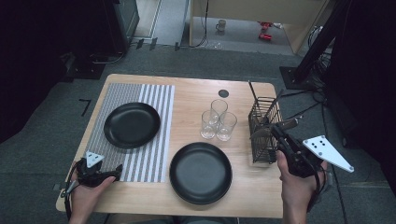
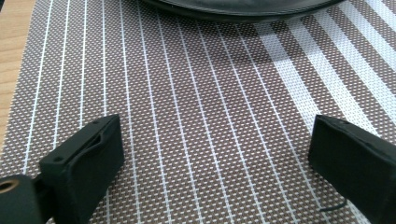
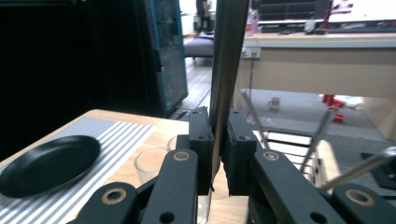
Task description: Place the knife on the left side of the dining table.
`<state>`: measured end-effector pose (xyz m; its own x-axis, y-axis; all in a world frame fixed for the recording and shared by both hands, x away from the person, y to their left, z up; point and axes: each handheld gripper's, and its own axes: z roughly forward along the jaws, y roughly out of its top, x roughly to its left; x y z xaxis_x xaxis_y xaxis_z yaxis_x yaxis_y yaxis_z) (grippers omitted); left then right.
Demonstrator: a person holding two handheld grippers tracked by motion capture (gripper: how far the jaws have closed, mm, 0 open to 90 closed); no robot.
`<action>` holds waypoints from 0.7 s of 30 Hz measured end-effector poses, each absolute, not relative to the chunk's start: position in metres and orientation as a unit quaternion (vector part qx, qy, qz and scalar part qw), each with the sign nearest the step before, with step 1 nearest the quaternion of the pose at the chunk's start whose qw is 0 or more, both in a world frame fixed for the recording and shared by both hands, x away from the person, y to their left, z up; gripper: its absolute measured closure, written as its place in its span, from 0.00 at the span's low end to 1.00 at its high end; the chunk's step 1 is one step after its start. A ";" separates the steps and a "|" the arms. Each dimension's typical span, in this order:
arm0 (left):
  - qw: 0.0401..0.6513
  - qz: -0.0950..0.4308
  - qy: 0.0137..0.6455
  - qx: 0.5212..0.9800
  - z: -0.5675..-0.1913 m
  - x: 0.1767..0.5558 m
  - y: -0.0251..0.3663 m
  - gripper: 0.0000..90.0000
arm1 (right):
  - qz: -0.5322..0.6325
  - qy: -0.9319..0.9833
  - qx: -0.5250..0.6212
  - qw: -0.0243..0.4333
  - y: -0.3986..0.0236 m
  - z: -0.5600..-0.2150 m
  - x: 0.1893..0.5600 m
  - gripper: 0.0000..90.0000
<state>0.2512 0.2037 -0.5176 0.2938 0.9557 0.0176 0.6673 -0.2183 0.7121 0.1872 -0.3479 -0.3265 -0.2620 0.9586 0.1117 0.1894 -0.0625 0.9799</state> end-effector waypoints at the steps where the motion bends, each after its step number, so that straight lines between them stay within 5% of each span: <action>1: 0.307 0.239 0.544 0.744 -0.517 0.251 0.203 0.05 | 0.540 0.587 0.490 0.353 -0.346 -0.328 0.188 0.94; 21: 0.380 0.221 0.494 0.750 -0.481 0.246 0.167 0.08 | 0.553 0.614 0.469 0.312 -0.322 -0.341 0.203 0.94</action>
